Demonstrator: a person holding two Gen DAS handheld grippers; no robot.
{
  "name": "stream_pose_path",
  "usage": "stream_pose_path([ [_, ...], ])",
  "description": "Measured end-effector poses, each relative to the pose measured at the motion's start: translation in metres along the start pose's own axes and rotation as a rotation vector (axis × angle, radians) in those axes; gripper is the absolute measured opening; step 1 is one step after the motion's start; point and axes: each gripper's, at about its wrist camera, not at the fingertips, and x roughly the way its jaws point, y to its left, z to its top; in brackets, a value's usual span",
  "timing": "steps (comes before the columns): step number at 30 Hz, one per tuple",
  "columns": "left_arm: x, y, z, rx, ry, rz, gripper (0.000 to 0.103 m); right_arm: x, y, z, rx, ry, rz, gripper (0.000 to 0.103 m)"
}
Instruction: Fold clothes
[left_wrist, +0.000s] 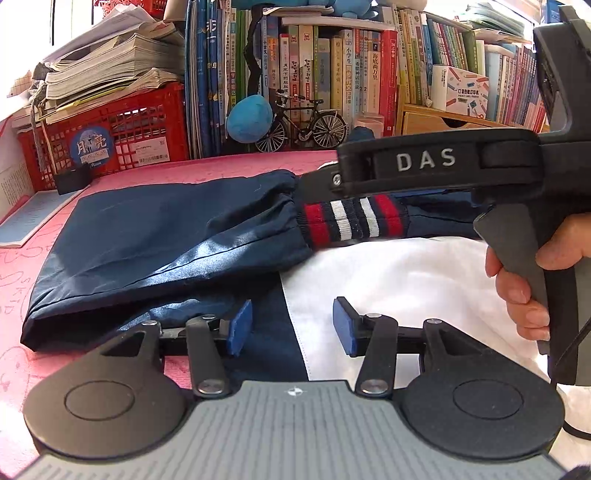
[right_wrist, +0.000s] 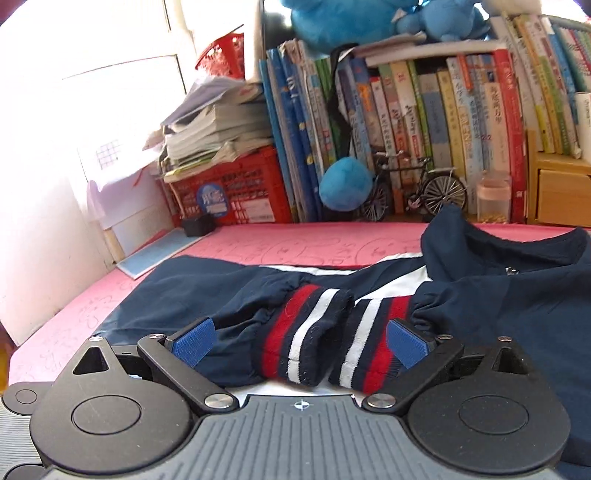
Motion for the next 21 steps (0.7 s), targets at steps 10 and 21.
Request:
stream_pose_path([
  [10,0.000,0.001,0.001,-0.003,0.003,-0.006,0.050,0.027,0.006,0.003,0.051,0.106,0.071,0.010],
  [21,0.000,0.038,0.006,-0.220,-0.023,-0.088,0.049,-0.071,-0.009,0.060,-0.212,-0.147,-0.213,0.008],
])
